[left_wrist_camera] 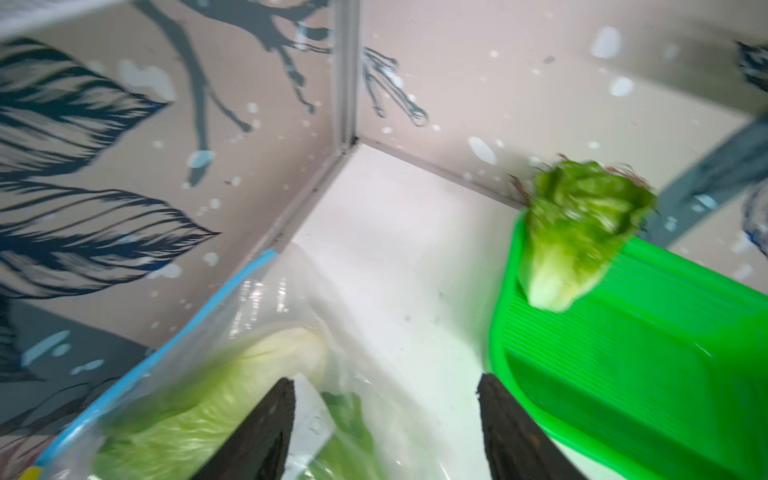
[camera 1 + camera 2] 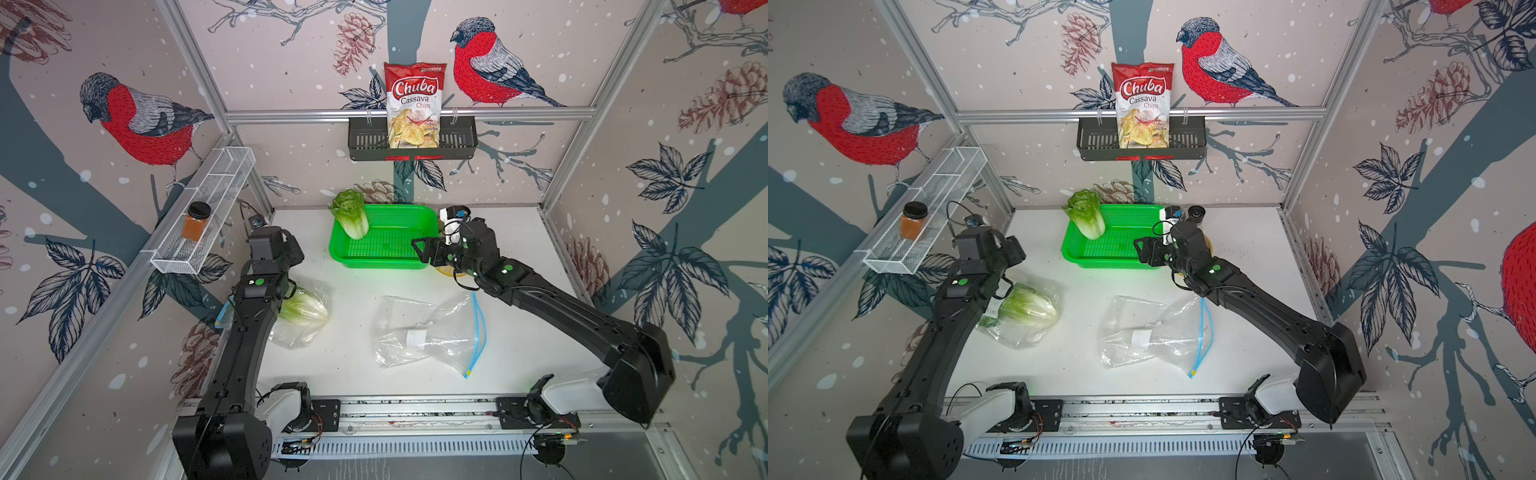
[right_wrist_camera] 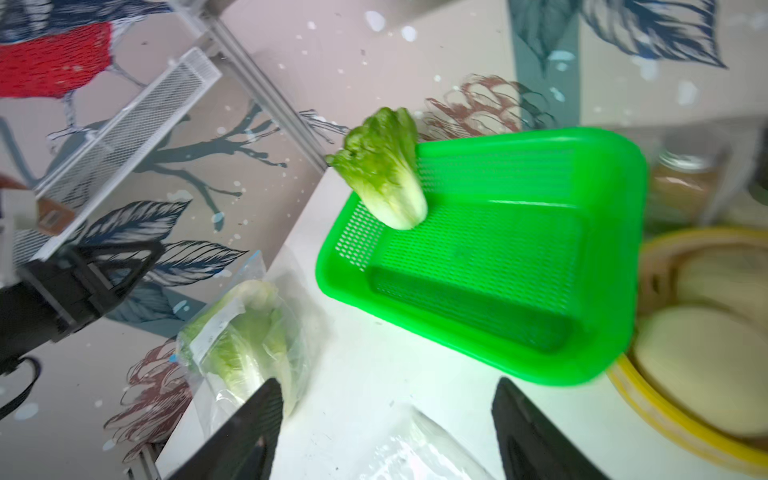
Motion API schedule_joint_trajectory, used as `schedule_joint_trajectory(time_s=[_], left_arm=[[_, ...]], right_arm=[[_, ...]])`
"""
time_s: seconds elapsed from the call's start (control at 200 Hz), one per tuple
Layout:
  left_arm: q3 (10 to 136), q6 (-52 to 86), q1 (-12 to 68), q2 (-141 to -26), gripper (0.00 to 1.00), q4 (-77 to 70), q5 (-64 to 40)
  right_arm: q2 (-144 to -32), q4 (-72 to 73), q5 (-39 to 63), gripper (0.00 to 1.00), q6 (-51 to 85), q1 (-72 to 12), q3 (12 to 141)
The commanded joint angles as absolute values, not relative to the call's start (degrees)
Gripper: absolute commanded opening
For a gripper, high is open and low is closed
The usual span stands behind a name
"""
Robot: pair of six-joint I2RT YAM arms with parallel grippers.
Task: Put the chinese cabbages into a zipper bag and zip it
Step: Pick up the zipper food storage bag at the center of the board.
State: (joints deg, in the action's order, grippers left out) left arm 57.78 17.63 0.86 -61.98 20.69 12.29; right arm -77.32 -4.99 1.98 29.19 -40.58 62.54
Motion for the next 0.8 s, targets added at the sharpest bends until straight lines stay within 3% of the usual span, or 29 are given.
schedule_joint_trajectory(time_s=[0.0, 0.175, 0.425, 0.575, 0.795], left_arm=[[55.31, 19.86, 7.93, -59.74, 0.7, 21.38, 12.33], [50.17, 24.01, 20.31, -56.53, 0.7, 19.96, 14.63], [44.95, 29.05, 35.92, -58.99, 0.7, 15.37, 16.46], [42.41, 30.36, 38.75, -61.42, 0.7, 10.43, 14.27], [41.62, 30.62, 39.72, -64.63, 0.7, 6.17, 11.95]], right_arm=[[-72.38, -14.55, -2.21, 0.8, 32.84, -39.14, 58.55], [-62.54, -25.86, -6.87, 0.82, 35.19, -34.99, 51.9], [-52.37, -34.72, -5.43, 0.82, 40.02, -25.6, 42.06], [-49.53, -33.66, 0.45, 0.8, 41.35, -20.31, 34.31], [-50.71, -26.91, 9.33, 0.71, 44.08, -19.99, 26.62]])
